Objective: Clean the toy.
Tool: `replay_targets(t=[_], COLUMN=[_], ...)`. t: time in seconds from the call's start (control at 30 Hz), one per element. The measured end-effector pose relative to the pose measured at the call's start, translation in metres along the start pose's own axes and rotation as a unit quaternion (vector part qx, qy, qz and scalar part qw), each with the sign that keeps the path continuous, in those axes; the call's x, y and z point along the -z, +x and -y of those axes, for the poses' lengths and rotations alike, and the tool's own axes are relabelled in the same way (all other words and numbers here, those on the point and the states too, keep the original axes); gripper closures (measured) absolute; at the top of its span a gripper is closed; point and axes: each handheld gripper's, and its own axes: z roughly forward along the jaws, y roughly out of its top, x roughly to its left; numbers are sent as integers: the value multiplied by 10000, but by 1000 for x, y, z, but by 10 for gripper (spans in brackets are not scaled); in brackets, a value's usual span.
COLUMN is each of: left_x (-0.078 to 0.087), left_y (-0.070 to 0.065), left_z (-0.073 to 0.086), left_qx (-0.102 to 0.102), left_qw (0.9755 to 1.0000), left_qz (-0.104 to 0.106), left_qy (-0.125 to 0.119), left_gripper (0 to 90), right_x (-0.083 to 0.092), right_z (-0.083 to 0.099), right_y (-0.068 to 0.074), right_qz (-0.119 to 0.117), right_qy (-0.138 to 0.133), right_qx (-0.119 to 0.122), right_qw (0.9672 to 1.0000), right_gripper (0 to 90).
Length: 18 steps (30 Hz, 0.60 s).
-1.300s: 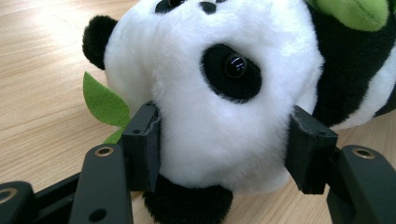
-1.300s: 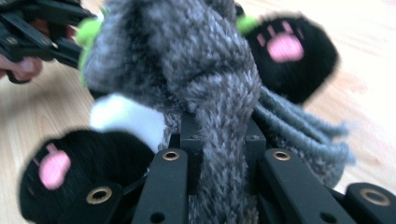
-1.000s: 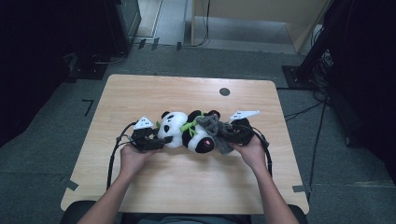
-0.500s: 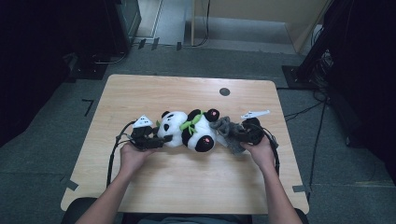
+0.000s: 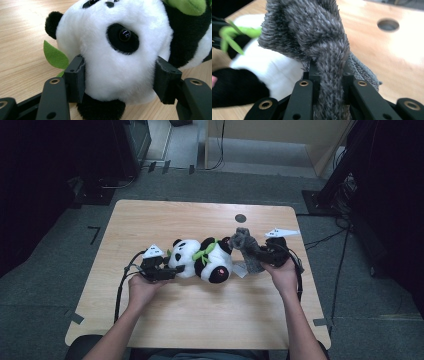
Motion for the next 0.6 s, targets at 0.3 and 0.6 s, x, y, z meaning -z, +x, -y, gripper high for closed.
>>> replay_targets(t=[0.3,0.6], left_x=[0,0], left_y=[-2,-3], left_z=[2,5], left_qx=[17,1], left_qw=[10000,9999], left_qz=[-49,-56], left_qy=[-75,-121], left_gripper=[372,368], right_x=[-4,-40], right_z=[-26,-29], right_y=[31,63], right_qz=[-295,-695], right_qy=[-245,12], right_qx=[404,809], right_qw=[9984,9943], right_gripper=[790,789])
